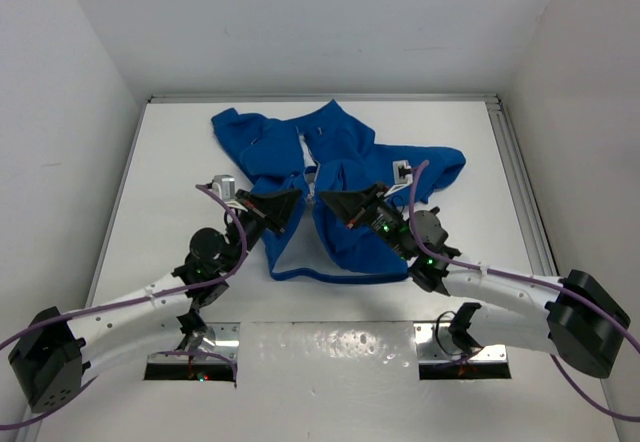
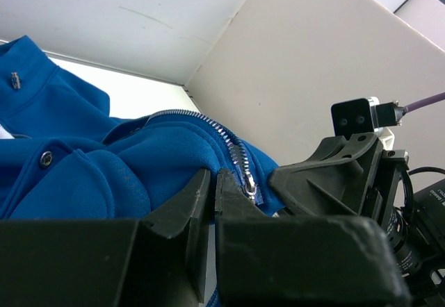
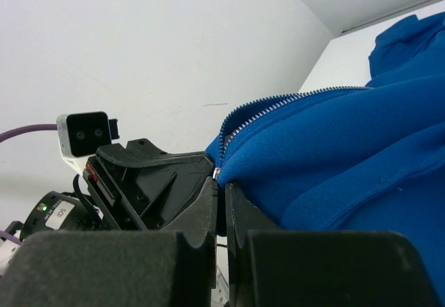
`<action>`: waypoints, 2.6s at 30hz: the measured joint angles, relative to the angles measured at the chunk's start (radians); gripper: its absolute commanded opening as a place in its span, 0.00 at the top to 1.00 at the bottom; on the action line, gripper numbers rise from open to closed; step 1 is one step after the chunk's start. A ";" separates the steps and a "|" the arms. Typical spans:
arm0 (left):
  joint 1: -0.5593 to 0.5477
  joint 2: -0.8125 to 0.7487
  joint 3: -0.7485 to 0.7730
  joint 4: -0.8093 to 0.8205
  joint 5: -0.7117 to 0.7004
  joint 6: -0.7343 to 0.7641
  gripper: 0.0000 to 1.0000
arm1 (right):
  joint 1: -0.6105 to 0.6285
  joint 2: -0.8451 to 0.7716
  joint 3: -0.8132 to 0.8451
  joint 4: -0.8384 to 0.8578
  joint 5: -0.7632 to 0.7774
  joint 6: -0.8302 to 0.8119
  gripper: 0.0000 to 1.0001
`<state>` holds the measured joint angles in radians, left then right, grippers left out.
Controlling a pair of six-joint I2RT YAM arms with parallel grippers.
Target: Zip up the jacket
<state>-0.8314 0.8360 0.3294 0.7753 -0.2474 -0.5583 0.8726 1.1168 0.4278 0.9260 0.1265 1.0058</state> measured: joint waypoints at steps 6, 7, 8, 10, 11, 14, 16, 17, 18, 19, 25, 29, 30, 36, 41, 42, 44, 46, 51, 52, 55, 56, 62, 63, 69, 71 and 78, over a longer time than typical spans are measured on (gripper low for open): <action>0.000 0.000 0.000 0.000 -0.006 0.000 1.00 | 0.000 -0.001 -0.011 0.016 -0.001 0.000 1.00; 0.000 0.000 0.000 0.000 -0.007 0.000 1.00 | 0.000 -0.002 -0.012 0.016 -0.001 0.000 1.00; 0.000 0.000 0.000 0.000 -0.008 0.000 1.00 | 0.000 -0.004 -0.013 0.016 -0.002 0.000 1.00; 0.000 0.000 0.000 0.000 -0.008 0.000 1.00 | 0.000 -0.006 -0.014 0.016 -0.004 0.000 1.00; 0.000 0.000 0.000 0.000 -0.009 0.000 1.00 | 0.000 -0.006 -0.014 0.016 -0.005 0.001 1.00; 0.000 0.000 0.000 0.000 -0.010 0.000 1.00 | 0.000 -0.006 -0.019 0.018 -0.007 0.001 1.00; 0.000 0.000 0.000 0.000 -0.011 0.000 1.00 | 0.000 -0.007 -0.021 0.018 -0.007 0.001 1.00; 0.000 0.000 0.000 0.000 -0.011 0.000 1.00 | 0.000 -0.007 -0.021 0.018 -0.007 0.001 1.00; 0.000 0.000 0.000 0.000 -0.011 0.000 1.00 | 0.000 -0.007 -0.022 0.018 -0.007 0.001 1.00; 0.000 0.000 0.000 0.000 -0.011 0.000 1.00 | 0.000 -0.007 -0.022 0.018 -0.007 0.001 1.00; 0.000 0.000 0.000 0.000 -0.003 -0.004 1.00 | 0.000 -0.007 -0.026 0.020 -0.007 0.001 1.00; 0.000 0.000 0.000 -0.001 0.004 -0.007 1.00 | 0.000 -0.007 -0.026 0.020 -0.008 0.000 1.00; 0.000 0.000 0.000 -0.001 0.004 -0.007 1.00 | 0.000 -0.008 -0.026 0.020 -0.008 0.000 1.00; 0.000 0.002 0.000 -0.001 0.005 -0.008 1.00 | 0.000 -0.007 -0.026 0.020 -0.015 0.000 1.00; 0.000 0.003 0.000 -0.003 0.023 -0.007 1.00 | 0.000 -0.007 -0.026 0.019 -0.015 -0.009 1.00; 0.000 0.003 0.001 -0.008 0.027 -0.007 1.00 | 0.000 -0.007 -0.026 0.019 -0.014 -0.011 1.00; 0.000 0.003 0.006 -0.018 0.032 -0.007 1.00 | 0.000 -0.007 -0.026 0.019 -0.014 -0.019 1.00; 0.000 0.004 0.011 -0.026 0.037 -0.007 1.00 | 0.000 -0.007 -0.026 0.019 -0.014 -0.027 1.00; 0.000 -0.010 0.017 -0.068 0.052 -0.007 1.00 | 0.000 -0.007 -0.026 0.015 -0.014 -0.050 1.00; 0.000 -0.016 0.017 -0.076 0.056 -0.007 1.00 | 0.000 -0.007 -0.026 0.014 -0.014 -0.055 1.00; 0.000 -0.039 0.017 -0.103 0.072 -0.006 1.00 | 0.000 -0.007 -0.026 0.010 -0.018 -0.068 1.00; 0.000 -0.046 0.017 -0.113 0.077 -0.006 1.00 | 0.000 -0.007 -0.026 0.009 -0.023 -0.072 1.00; 0.000 -0.101 0.017 -0.172 0.122 -0.007 1.00 | 0.000 -0.007 -0.023 -0.001 -0.058 -0.089 1.00; 0.000 -0.105 0.017 -0.177 0.126 -0.007 1.00 | 0.000 -0.007 -0.023 -0.003 -0.065 -0.089 1.00; 0.000 -0.143 0.060 -0.304 0.163 -0.018 1.00 | -0.004 -0.008 -0.023 -0.015 -0.108 -0.085 1.00; 0.000 -0.143 0.091 -0.358 0.179 -0.024 1.00 | -0.006 -0.011 -0.023 -0.019 -0.121 -0.086 1.00; 0.000 -0.156 0.128 -0.482 0.194 -0.095 1.00 | -0.007 -0.028 -0.026 -0.012 -0.159 -0.088 1.00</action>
<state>-0.8314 0.6800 0.4572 0.2932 -0.0532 -0.6529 0.8658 1.0889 0.4019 0.9138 -0.0326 0.9176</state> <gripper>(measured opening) 0.026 0.010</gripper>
